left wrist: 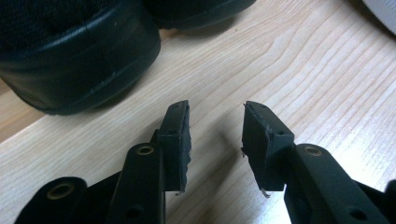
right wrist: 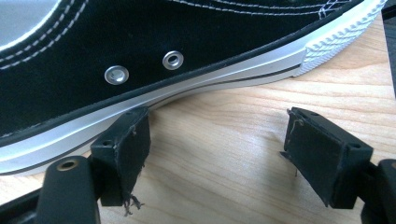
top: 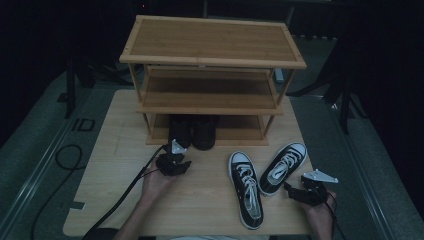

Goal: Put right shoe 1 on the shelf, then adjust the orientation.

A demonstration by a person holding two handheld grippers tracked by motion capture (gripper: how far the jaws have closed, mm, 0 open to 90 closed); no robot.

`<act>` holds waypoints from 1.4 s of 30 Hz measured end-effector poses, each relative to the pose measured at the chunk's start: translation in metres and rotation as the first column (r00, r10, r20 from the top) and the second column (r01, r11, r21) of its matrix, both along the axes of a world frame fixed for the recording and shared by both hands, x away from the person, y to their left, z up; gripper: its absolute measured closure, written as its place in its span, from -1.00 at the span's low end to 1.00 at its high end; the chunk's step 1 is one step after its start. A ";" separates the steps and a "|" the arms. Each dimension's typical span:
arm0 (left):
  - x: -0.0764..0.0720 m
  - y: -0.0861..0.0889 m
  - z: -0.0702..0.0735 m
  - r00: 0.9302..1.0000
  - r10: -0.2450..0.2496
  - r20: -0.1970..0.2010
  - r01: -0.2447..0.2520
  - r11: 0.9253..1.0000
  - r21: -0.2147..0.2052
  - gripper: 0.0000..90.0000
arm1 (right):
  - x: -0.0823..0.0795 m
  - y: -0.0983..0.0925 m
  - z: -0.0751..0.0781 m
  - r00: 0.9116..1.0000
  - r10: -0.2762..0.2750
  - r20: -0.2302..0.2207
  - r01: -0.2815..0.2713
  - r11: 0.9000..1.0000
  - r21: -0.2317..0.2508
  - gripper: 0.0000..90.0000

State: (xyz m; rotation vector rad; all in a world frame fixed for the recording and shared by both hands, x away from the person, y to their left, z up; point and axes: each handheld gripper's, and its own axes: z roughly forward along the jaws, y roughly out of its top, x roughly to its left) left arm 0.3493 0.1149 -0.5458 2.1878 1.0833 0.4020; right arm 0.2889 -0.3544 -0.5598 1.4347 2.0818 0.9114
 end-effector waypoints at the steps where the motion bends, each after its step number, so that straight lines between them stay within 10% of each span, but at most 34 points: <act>1: 0.000 0.001 -0.001 1.000 0.002 -0.003 -0.002 1.000 0.001 0.36 | 0.000 0.000 0.000 1.000 0.001 0.000 -0.001 1.000 0.000 -0.50; 18: -0.003 0.004 -0.011 0.999 0.035 0.030 -0.034 0.999 -0.035 0.23 | 0.000 0.003 0.003 0.999 0.001 -0.036 -0.002 1.000 -0.015 -0.51; 31: -0.003 0.006 -0.013 0.999 0.037 0.038 -0.035 0.997 -0.067 0.22 | -0.014 0.010 0.042 1.000 -0.018 -0.023 0.018 1.000 -0.001 1.00; 42: -0.002 0.007 -0.013 0.999 0.028 0.036 -0.025 0.997 -0.072 0.22 | -0.009 0.033 0.076 1.000 -0.022 0.019 0.022 1.000 -0.013 0.91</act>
